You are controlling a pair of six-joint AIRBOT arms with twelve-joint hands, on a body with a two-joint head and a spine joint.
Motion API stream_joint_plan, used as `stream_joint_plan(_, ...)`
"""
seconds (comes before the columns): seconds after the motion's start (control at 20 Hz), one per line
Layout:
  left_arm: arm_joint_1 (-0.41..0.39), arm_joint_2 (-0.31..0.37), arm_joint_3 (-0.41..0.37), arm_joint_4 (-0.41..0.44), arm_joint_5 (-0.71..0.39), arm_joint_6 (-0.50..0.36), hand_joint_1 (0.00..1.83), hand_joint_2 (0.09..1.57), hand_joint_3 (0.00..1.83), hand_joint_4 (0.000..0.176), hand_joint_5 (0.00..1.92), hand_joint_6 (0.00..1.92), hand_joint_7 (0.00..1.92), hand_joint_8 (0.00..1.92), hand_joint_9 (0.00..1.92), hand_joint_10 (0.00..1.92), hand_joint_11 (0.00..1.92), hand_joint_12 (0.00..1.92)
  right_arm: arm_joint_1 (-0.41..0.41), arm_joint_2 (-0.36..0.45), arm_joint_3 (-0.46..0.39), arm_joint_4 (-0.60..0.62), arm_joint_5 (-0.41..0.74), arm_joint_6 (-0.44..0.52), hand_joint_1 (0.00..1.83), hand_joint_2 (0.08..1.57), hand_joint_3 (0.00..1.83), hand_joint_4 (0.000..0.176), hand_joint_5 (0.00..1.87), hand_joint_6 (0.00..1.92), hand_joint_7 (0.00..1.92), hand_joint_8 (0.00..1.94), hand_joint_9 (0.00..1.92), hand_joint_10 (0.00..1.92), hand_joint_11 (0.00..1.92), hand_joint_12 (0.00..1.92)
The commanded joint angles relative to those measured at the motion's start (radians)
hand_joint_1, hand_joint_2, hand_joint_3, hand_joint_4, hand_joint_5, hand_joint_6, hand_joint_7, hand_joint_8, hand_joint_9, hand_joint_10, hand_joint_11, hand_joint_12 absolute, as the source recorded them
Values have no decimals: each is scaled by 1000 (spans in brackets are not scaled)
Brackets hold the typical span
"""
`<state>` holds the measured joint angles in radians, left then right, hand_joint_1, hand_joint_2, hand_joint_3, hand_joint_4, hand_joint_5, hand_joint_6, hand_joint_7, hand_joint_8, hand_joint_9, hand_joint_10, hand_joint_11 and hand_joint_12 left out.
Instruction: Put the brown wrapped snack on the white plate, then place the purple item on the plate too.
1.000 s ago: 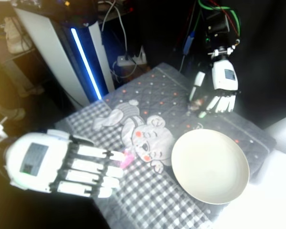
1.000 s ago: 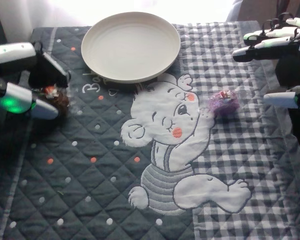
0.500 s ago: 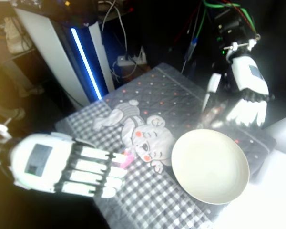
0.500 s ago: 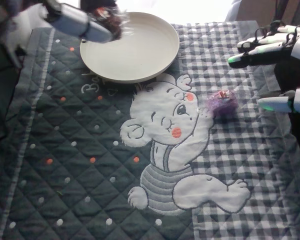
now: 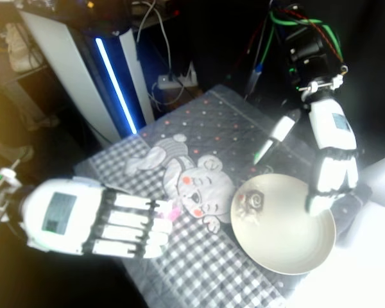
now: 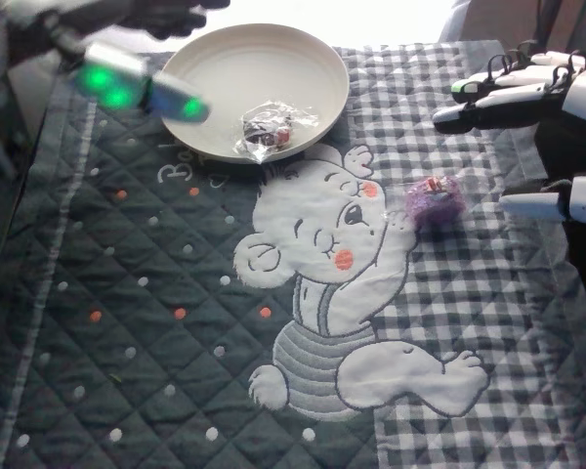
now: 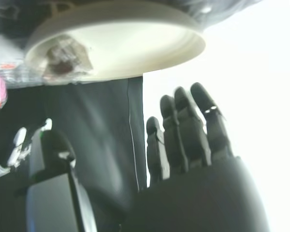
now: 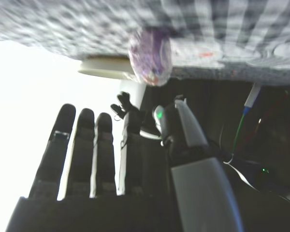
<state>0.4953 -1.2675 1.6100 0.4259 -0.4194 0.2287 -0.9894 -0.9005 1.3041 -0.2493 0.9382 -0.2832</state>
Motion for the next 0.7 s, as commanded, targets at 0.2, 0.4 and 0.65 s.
stream_joint_plan(0.2, 306, 234, -295, -382, -531, 120, 849, 888, 3, 142, 335, 2, 297, 0, 231, 1, 0, 478, 8, -34, 26, 35, 82, 14, 911, 1093, 0, 54, 504, 0, 380, 1, 404, 2, 153, 755)
stream_joint_plan(0.4, 478, 308, -420, -500, -748, 140, 841, 846, 0, 37, 399, 4, 324, 5, 305, 19, 0, 857, 8, -40, 34, 29, 70, 22, 926, 1015, 0, 52, 467, 0, 363, 0, 339, 0, 1, 971)
stream_joint_plan(0.65, 572, 335, -463, -553, -823, 141, 773, 869, 7, 37, 351, 1, 368, 4, 370, 12, 20, 976, 11, -37, 72, 71, 97, 66, 901, 945, 1, 76, 364, 10, 313, 6, 295, 8, 0, 801)
